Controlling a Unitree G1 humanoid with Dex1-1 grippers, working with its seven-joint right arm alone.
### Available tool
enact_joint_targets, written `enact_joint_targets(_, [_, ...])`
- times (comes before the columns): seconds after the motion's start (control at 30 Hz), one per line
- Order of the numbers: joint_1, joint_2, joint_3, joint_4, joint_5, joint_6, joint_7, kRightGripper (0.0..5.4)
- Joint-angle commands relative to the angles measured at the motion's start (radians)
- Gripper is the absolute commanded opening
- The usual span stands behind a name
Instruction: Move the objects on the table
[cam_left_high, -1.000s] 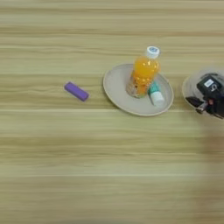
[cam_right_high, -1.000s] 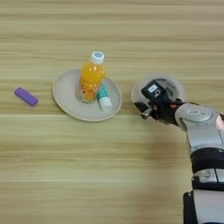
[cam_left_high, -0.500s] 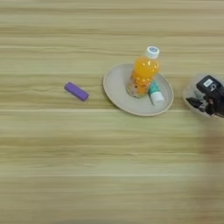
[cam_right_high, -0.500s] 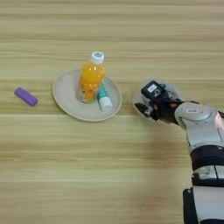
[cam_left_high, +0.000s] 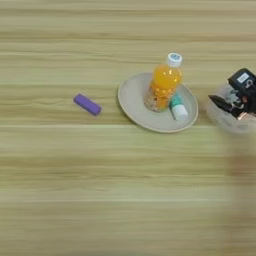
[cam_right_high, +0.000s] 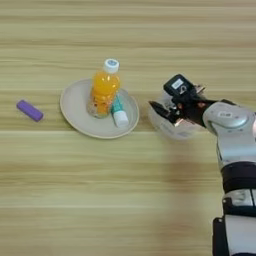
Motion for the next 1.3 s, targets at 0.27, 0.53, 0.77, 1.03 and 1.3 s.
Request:
enact_joint_targets(0.27, [0.049,-0.085,-0.113,-0.245,0.066,0.040,-0.031,5.02])
enact_joint_targets(0.53, [0.217,-0.050,-0.165,-0.495,0.140,0.098,-0.010,5.38])
enact_joint_targets(0.77, [0.323,-0.028,-0.190,-0.644,0.187,0.136,-0.003,5.38])
enact_joint_targets(1.03, [0.459,0.014,-0.184,-0.851,0.248,0.158,0.041,5.38])
enact_joint_targets(1.3, [0.529,0.061,-0.133,-0.966,0.269,0.173,0.058,5.38])
